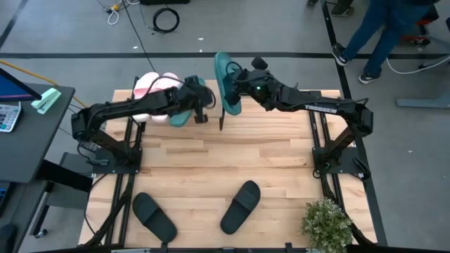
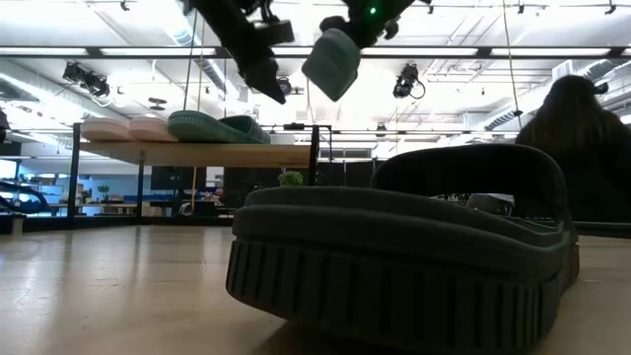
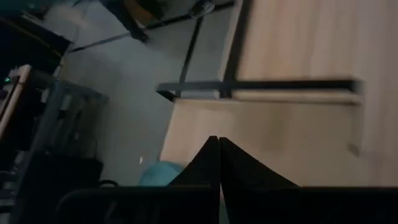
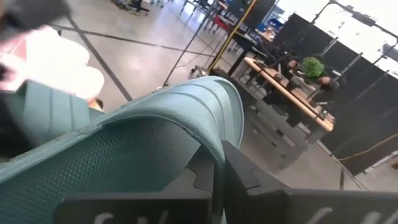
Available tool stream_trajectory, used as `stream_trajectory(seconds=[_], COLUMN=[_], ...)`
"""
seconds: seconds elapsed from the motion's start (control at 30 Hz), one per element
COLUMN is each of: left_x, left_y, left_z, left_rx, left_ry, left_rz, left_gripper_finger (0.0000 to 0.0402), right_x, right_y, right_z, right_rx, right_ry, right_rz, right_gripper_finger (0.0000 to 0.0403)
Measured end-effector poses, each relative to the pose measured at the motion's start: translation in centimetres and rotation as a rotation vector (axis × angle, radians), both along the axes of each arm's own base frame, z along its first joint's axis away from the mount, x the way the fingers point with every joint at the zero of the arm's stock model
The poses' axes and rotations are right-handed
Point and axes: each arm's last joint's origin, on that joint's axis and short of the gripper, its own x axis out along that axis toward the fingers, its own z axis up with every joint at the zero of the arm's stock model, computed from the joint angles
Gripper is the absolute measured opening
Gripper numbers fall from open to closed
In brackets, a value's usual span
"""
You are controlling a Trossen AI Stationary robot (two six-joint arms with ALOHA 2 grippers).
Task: Pick and place slides into the shelf
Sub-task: Put the green slide on the shelf
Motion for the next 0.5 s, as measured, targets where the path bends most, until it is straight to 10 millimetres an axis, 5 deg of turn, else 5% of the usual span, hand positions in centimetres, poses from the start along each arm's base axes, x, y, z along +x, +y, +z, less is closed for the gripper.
stream_trajectory(seconds=[0.23,0.5], left_x=[1.3,3.3], left_y=[3.4,4.6], left_z=[-3.5,-6.3], left_rx=[-0.132,-0.085], left_ry=[0.012,0.04], left_rz=[-0.006,0.004], left_gripper_finger=[0.0004,0.0004], right_x=[-0.7,-0.5], right_y=[0.7,0.5], right_z=[0.7,-0.2], right_rx=[0.014,0.045], right_ry=[-0.001,0.048], right_rz=[0.039,0.036], right_gripper_finger=[0.0012,0.0012])
